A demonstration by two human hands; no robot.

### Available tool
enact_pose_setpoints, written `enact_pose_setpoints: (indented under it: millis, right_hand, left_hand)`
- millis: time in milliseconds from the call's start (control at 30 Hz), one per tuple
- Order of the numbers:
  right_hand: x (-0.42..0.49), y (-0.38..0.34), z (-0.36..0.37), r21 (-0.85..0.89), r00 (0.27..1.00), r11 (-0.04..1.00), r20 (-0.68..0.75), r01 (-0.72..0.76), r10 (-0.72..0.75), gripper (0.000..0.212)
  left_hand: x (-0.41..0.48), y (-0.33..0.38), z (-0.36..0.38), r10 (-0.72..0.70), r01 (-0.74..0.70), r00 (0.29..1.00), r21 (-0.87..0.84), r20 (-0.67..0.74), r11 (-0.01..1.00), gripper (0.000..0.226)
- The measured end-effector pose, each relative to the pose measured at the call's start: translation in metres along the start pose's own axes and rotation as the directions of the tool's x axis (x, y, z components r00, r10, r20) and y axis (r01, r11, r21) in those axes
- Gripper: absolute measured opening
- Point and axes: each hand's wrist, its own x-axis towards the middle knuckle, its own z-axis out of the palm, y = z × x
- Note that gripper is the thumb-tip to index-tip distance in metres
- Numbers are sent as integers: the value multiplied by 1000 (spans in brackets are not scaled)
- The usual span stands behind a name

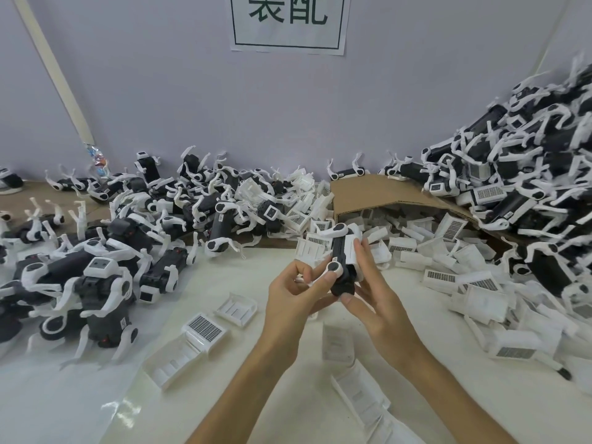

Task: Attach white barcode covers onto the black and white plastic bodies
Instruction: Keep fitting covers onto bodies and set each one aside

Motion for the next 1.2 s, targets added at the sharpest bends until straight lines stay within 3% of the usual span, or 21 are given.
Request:
enact_pose_setpoints:
  millis: [100,367,567,733,867,967,1033,1200]
  right_hand:
    - [-1,0,1,-51,999,999,47,-18,20,84]
    - [-2,2,1,12,993,998,97,-65,63,91]
    - [-3,8,6,59,985,990,128,-126,118,81]
    - [2,-1,2,216,993,975,-90,-61,82,52]
    - [6,-3,-7,316,949,948,-292,-27,124,34]
    - [8,1,-12,443,922,895,-327,-43,206,39]
    - [10,4,-14,588,900,805,-306,-78,311,44]
    - [13,1,-23,733,904,634,-63,-247,423,57]
  left_hand:
    - [0,-2,0,8,-10,999,43,42,999,34]
    - [-1,-2,-2,38,-43,997,72,64,997,34]
    - [0,-4,-6,34,-39,999,126,35,991,37]
    - [2,-4,-4,-7,6,999,29,45,1000,33]
    - [1,-3,-3,-25,29,994,-36,110,999,32]
    - [1,-4,-2,-29,30,988,-6,151,1000,31]
    - [1,-4,-3,-32,34,986,-6,166,999,31]
    - [1,1,-3,-21,26,982,-20,186,999,30]
